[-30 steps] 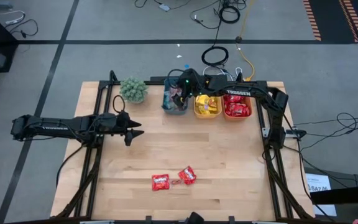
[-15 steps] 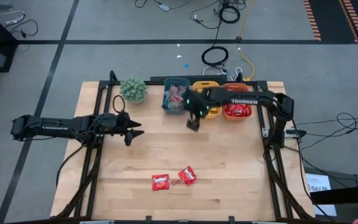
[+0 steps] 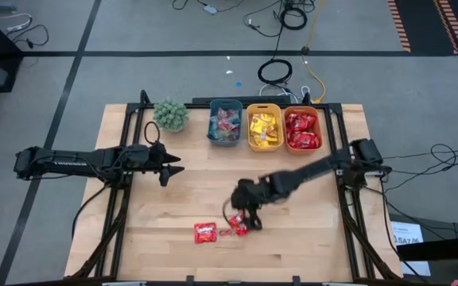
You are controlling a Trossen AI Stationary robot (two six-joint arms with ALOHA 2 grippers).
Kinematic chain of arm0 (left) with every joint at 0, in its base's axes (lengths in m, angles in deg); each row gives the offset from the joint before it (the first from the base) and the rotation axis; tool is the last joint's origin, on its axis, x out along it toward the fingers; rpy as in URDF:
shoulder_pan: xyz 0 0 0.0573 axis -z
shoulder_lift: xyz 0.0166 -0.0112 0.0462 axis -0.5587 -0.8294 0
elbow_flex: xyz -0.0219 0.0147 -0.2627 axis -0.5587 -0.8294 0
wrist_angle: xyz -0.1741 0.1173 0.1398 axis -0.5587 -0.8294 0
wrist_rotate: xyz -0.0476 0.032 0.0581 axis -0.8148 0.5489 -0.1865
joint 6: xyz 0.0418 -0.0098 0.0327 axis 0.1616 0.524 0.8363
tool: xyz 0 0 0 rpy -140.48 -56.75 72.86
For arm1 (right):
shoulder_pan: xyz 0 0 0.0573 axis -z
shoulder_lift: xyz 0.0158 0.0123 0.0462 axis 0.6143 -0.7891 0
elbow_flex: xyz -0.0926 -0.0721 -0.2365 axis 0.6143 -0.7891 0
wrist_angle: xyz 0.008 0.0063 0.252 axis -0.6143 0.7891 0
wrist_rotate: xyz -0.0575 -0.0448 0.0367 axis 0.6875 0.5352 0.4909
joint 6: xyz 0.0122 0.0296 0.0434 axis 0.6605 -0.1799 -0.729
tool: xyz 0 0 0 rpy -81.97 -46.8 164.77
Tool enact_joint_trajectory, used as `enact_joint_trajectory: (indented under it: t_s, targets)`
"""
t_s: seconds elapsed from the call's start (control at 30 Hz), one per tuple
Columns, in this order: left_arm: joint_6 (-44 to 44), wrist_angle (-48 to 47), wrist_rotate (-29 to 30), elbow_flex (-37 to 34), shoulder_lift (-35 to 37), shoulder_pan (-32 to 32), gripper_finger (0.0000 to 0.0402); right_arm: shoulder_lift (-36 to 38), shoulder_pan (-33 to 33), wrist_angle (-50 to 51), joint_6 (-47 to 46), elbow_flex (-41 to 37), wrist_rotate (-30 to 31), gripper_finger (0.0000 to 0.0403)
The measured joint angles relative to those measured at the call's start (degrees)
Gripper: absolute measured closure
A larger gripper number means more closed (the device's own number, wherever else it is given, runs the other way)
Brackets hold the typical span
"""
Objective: Sort candy
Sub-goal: Put the red candy into the orange bin
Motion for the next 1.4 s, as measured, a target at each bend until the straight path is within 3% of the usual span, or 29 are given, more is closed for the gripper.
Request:
enact_joint_trajectory:
  t_s: [0.13, 0.37, 0.47, 0.6, 0.83, 0.87, 0.97, 1.17, 1.4]
  targets:
    - [0.01, -0.02, 0.00, 0.00, 0.01, 0.00, 0.0154, -1.45, -4.74, -14.44, -4.93, -4.34, 7.75, 0.0051]
    - [0.01, -0.34, 0.00, 0.00, -0.01, 0.01, 0.0154, -9.02, -7.89, -15.07, -11.73, -4.37, 9.23, 0.0051]
    - [0.01, -0.30, 0.00, 0.00, -0.01, 0.00, 0.0154, -11.04, -8.69, -14.49, -12.46, -4.25, 9.83, 0.0069]
    - [0.01, -0.35, 0.00, 0.00, -0.01, 0.01, 0.0154, -11.38, -8.74, -11.81, -14.96, -4.08, 10.46, 0.0145]
    - [0.01, -0.30, 0.00, 0.00, 0.00, 0.01, 0.0154, -7.41, -6.69, -2.85, -15.17, -4.36, 7.13, 0.0365]
    - [0.01, -0.33, 0.00, 0.00, 0.01, 0.01, 0.0154, -6.41, -5.98, -1.15, -14.84, -4.50, 6.20, 0.0377]
    - [0.01, -0.25, 0.00, 0.00, -0.01, -0.01, 0.0154, -3.01, -3.38, 3.98, -14.50, -4.99, 6.40, 0.0373]
    - [0.01, -0.14, 0.00, 0.00, 0.00, 0.01, 0.0154, 5.63, 4.07, 13.37, -9.26, -4.76, 12.66, 0.0374]
    - [-0.04, 0.23, 0.00, 0.00, 0.01, -0.01, 0.0154, 13.93, 14.91, 13.07, 2.39, -4.69, 14.48, 0.0382]
